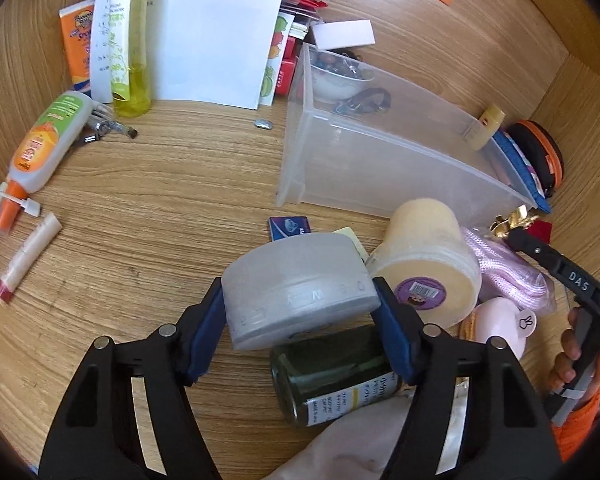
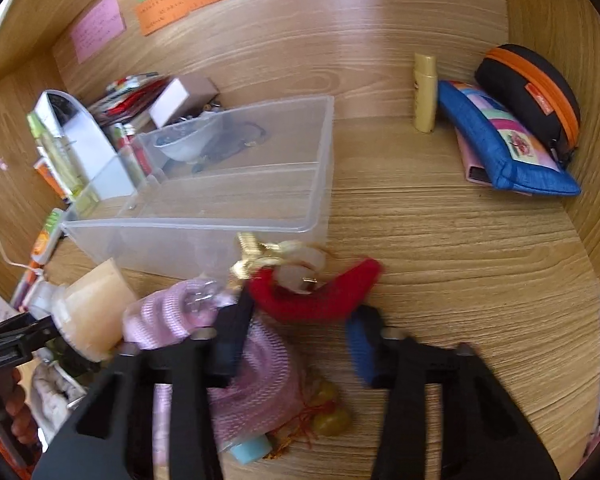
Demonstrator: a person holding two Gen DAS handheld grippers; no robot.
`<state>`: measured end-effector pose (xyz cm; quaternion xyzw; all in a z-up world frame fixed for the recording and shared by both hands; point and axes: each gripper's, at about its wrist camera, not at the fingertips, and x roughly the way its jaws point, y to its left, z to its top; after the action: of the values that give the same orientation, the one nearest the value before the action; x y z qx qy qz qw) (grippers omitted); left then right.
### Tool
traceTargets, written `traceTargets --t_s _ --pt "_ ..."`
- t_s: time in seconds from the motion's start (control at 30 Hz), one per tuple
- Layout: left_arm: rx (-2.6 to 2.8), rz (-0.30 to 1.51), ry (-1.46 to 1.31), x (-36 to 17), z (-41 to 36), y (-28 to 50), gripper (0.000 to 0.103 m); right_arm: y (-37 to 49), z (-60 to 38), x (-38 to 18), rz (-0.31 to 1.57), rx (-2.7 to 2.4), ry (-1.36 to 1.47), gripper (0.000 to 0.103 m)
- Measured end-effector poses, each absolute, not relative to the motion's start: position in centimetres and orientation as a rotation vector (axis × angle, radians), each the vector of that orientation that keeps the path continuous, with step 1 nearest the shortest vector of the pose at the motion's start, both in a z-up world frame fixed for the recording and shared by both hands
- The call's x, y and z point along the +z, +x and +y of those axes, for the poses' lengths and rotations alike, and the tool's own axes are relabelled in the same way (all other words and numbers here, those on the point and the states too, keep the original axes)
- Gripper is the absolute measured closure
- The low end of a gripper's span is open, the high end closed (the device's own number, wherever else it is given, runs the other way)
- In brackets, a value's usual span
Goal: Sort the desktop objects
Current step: 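Carry the red pouch and white container toward the clear plastic box with both grippers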
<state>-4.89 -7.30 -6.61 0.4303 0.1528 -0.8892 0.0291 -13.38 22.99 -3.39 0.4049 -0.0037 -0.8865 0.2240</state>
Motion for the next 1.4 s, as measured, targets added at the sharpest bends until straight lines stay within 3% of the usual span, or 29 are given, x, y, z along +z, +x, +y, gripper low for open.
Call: traceTargets --t_s 0.3,0.93,1.4 --pt "-2.749 0.502 1.219 -4.9 -8.6 -3.8 0.034 -12.1 23.7 -2.5 -0.043 -2.465 1.074 0.081" --pt "-2.832 0.502 1.112 -1.0 -8.2 -4.4 0.034 -10.5 25.2 2.5 -0.052 -2.533 0.877 0.081" --pt "-2.940 0.390 1.033 3.2 -6.6 -6.9 0.034 -11.0 23.2 6.7 -0.026 -2.528 0.680 0.081"
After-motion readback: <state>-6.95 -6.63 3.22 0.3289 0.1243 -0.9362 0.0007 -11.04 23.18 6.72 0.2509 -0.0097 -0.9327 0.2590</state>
